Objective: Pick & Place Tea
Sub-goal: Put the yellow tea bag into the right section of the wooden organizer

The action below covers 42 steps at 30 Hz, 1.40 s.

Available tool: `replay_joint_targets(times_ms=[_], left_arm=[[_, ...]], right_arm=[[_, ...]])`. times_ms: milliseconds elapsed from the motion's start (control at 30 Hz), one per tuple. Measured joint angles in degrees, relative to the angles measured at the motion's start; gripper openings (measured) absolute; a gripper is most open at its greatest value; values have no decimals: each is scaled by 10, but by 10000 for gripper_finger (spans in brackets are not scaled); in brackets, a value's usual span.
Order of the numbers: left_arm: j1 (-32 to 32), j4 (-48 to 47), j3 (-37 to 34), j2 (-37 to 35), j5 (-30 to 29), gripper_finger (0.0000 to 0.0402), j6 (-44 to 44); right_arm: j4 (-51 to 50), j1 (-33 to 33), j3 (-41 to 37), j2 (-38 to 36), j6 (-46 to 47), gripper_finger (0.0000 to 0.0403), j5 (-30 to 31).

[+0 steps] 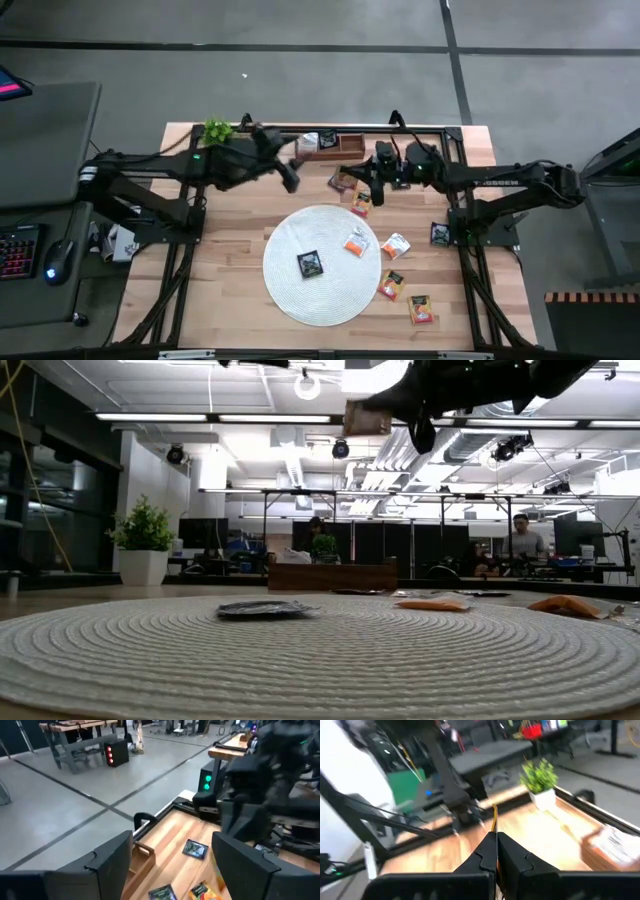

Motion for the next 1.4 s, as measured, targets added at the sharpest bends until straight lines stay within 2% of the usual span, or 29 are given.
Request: replay_joint_targets(times_ms=[133,333,400,667,1033,1400], left_arm=[[0,-43,2,-39,6,271,-12],[0,-128,-1,-67,33,271,-39],[0,-130,1,-71,44,271,-49],[0,-142,1,-78,63,271,-59],[0,-161,0,-94,104,271,-73],[0,-165,1,-115,126,271,-83]], right_arm=[[-116,-42,51,0,-60,0,-18],[-235,-136,130,6,-183,0,-38],[-260,-172,155,17,-207,0,-57],[-266,-288,232,139,-233,0,-165],[-244,-351,281,283,-244,0,-303],[-191,-372,282,371,-234,0,-339]])
